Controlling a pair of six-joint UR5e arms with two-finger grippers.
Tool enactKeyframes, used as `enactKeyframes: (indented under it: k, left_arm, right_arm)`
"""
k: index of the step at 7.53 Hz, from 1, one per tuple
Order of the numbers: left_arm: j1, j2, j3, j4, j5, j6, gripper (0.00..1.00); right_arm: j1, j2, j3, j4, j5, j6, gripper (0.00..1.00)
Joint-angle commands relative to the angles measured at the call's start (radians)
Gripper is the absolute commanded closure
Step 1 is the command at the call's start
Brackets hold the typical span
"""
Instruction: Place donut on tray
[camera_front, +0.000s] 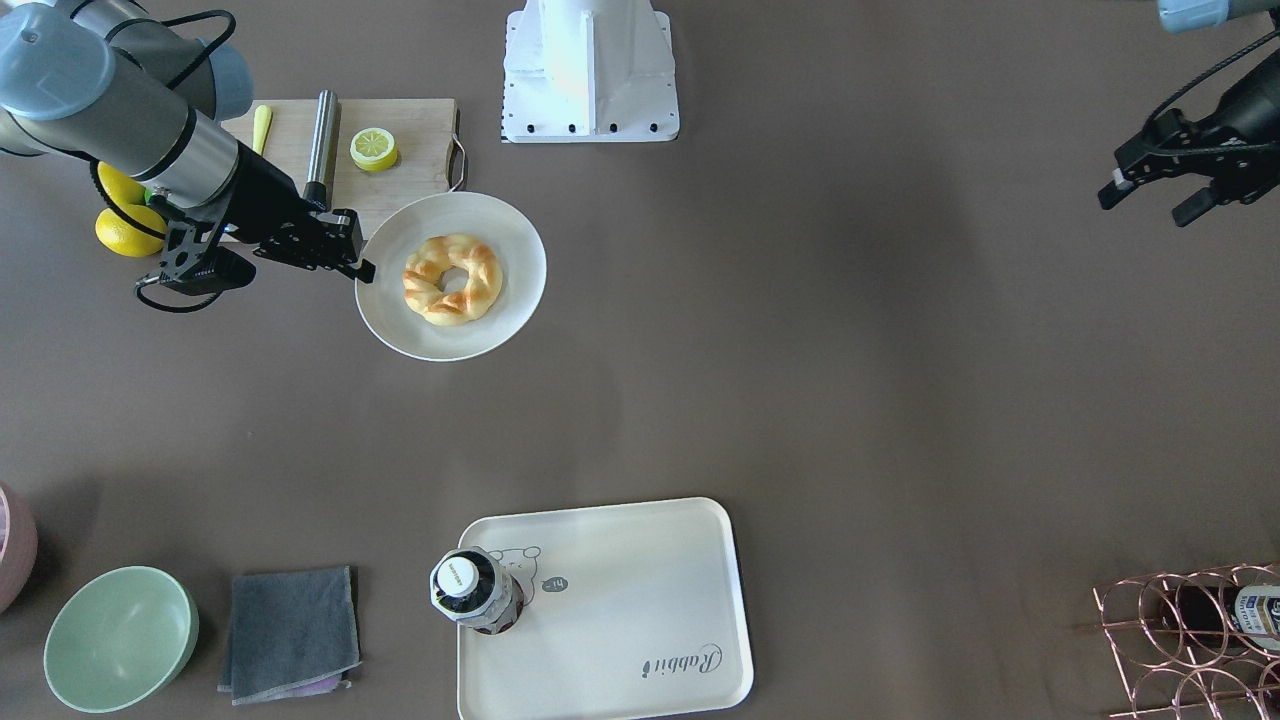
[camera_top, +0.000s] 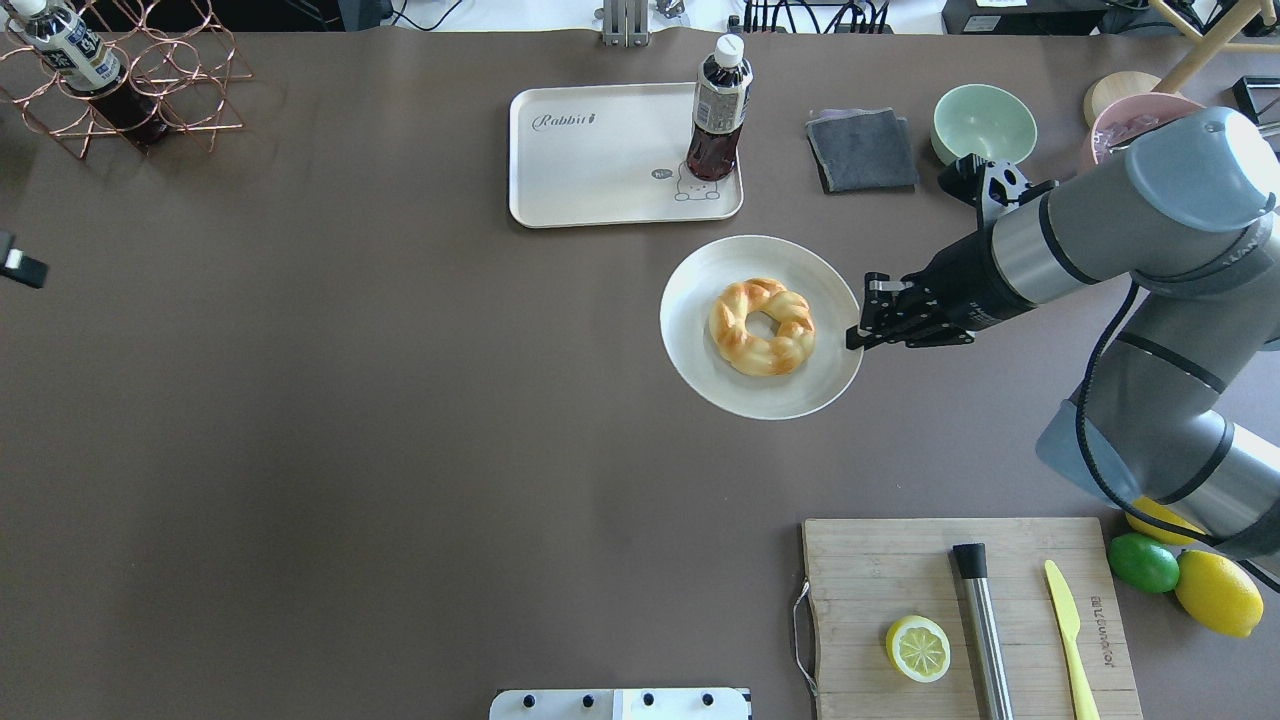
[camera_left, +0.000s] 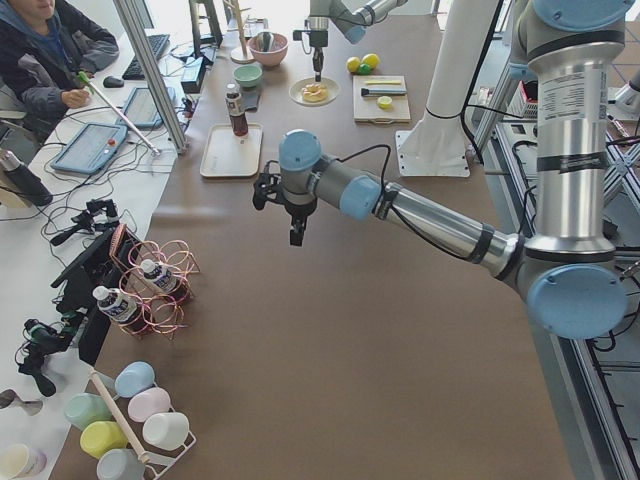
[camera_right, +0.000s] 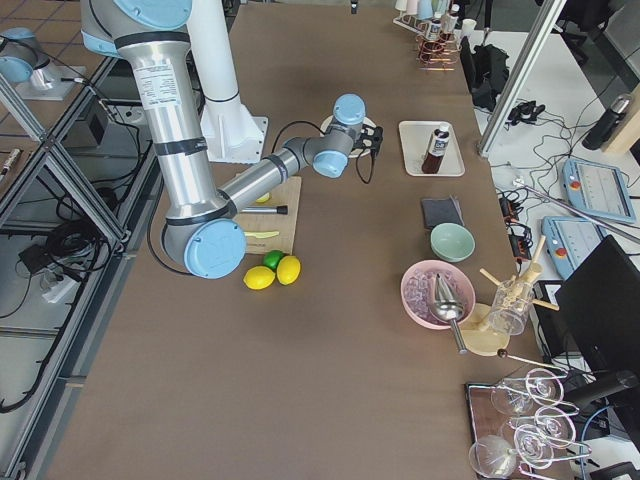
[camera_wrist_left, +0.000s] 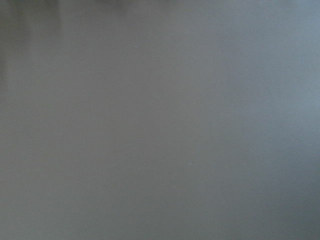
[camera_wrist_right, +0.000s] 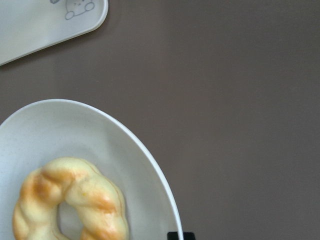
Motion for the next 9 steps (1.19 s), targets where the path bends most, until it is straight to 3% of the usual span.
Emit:
enactKeyframes:
  k: [1, 2, 4, 7, 9]
  left_arm:
    - [0.232, -0.296, 0.027, 0.001, 0.052, -0.43, 0.02]
    - [0.347, -0.382, 0.044, 0.004, 0.157, -0.543, 0.02]
    - [0.471, -0.519, 0.102, 0.002, 0.219, -0.697, 0.03]
    - [0.517, -0.547, 0.107, 0.001, 0.253, -0.731, 0.04]
    - [0.557, -0.567, 0.107, -0.001, 0.279, -0.795, 0.15]
  right_arm:
    - [-0.067, 0.135, 0.042, -0.162, -0.06, 0.062, 1.0]
    - [-0.098, 0.164, 0.068, -0.219, -0.086, 0.066, 1.0]
    - [-0.155, 0.2, 0.079, -0.261, -0.161, 0.066, 1.0]
    - [-0.213, 0.214, 0.137, -0.347, -0.245, 0.066, 1.0]
    - [-0.216, 0.214, 0.145, -0.352, -0.248, 0.066, 1.0]
